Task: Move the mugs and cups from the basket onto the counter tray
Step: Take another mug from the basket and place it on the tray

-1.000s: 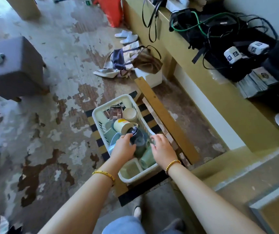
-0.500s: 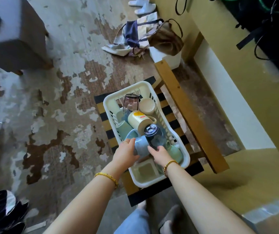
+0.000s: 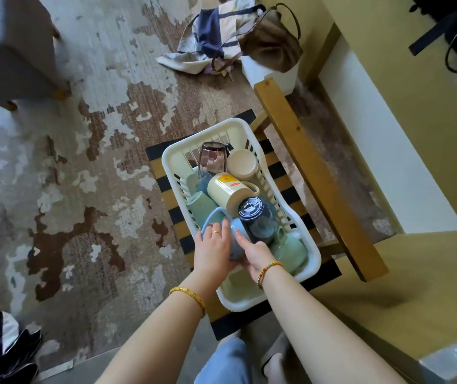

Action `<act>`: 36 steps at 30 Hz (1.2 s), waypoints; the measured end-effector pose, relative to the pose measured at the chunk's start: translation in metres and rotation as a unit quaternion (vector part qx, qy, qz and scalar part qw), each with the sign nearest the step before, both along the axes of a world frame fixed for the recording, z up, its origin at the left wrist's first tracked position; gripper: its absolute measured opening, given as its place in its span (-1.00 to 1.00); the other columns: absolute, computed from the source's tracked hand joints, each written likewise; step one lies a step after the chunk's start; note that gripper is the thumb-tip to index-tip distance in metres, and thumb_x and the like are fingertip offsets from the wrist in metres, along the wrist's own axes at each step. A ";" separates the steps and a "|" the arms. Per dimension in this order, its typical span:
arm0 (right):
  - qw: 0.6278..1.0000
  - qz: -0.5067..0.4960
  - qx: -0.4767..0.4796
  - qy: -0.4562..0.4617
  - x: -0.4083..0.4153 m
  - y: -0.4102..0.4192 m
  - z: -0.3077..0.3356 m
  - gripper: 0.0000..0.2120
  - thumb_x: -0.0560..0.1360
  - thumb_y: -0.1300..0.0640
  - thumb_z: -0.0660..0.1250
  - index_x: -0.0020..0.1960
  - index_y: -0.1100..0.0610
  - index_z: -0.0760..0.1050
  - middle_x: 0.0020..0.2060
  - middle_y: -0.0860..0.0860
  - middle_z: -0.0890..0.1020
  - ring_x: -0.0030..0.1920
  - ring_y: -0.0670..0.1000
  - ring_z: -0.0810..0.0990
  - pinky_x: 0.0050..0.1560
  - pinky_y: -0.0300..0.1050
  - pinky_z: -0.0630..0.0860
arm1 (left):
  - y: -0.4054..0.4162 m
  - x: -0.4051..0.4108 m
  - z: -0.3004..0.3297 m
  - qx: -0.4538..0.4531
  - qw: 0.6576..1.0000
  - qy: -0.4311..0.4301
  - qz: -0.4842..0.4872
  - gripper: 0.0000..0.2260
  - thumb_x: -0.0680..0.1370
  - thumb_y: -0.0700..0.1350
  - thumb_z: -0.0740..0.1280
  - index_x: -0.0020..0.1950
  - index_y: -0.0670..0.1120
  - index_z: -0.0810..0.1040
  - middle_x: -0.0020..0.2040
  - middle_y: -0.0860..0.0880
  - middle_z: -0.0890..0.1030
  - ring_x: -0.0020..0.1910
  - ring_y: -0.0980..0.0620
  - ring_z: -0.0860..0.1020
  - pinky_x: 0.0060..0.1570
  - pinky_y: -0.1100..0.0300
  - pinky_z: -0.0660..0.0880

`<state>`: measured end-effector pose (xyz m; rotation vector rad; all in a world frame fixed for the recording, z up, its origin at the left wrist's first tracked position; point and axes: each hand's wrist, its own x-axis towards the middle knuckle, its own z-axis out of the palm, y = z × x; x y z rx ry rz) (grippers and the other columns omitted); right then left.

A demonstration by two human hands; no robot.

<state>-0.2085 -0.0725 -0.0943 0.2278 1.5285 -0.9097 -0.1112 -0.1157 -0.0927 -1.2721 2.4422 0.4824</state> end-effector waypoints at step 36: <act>0.901 0.266 -0.011 0.342 -0.038 0.015 0.048 -0.48 0.56 0.01 0.22 0.44 0.12 0.17 0.40 0.17 0.21 0.34 0.15 0.32 0.34 0.02 0.31 | -0.015 0.020 0.045 0.246 0.897 0.255 0.265 -0.27 0.23 0.09 0.52 0.29 0.08 0.23 0.00 0.12 0.45 -0.03 0.13 0.49 -0.18 0.24 0.45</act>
